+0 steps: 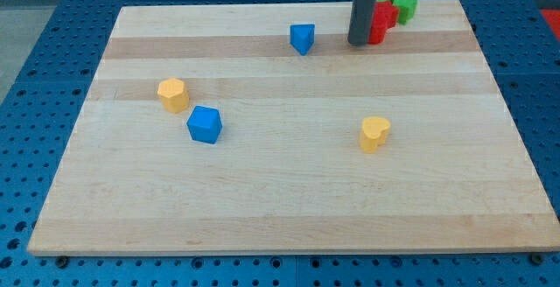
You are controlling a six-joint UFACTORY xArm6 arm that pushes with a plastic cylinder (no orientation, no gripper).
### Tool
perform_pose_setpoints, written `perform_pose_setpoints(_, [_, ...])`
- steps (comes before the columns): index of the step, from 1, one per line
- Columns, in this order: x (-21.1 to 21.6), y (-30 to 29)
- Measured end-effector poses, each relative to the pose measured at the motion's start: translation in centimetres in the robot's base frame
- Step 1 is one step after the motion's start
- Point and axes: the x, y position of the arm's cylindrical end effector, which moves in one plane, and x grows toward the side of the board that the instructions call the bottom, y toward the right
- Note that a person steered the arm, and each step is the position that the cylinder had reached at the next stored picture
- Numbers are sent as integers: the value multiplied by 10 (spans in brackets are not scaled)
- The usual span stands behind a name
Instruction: Move the blue triangle parallel to the top of the blue cube
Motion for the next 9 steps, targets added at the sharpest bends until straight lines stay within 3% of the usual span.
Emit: perform_pose_setpoints(9, [-16, -192])
